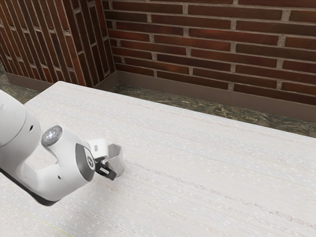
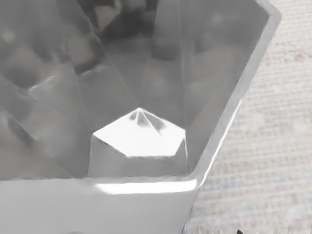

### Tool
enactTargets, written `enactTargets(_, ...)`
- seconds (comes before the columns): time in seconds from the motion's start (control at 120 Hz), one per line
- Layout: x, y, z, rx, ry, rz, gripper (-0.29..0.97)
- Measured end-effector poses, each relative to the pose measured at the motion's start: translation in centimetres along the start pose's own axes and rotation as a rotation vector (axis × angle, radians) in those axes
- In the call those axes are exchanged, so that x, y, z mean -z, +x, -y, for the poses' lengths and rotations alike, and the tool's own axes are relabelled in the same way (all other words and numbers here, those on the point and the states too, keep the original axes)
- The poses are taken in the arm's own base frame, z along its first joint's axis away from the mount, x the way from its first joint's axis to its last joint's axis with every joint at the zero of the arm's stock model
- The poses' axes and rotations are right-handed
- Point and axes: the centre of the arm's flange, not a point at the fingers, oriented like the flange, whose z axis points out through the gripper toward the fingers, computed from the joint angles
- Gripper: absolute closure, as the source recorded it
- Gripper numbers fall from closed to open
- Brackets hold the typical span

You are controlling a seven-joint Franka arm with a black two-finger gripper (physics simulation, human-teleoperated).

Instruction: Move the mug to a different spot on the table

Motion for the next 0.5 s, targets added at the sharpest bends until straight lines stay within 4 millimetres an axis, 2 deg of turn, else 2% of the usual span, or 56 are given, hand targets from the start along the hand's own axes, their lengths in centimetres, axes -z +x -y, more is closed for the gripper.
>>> enactTargets(0.125,-0.3,-1.2,-0.1,0.040,-0.011,0.025,0.15)
enactTargets(0.275,-0.2,-2.3,-0.6,0.091,-0.023,0.042,0.07)
enactTargets(0.4,1.1,-3.9,-0.8,0.300,-0.044,0.023,0.04)
enactTargets(0.5,2.2,-4.4,-0.7,0.374,-0.057,0.002,0.03)
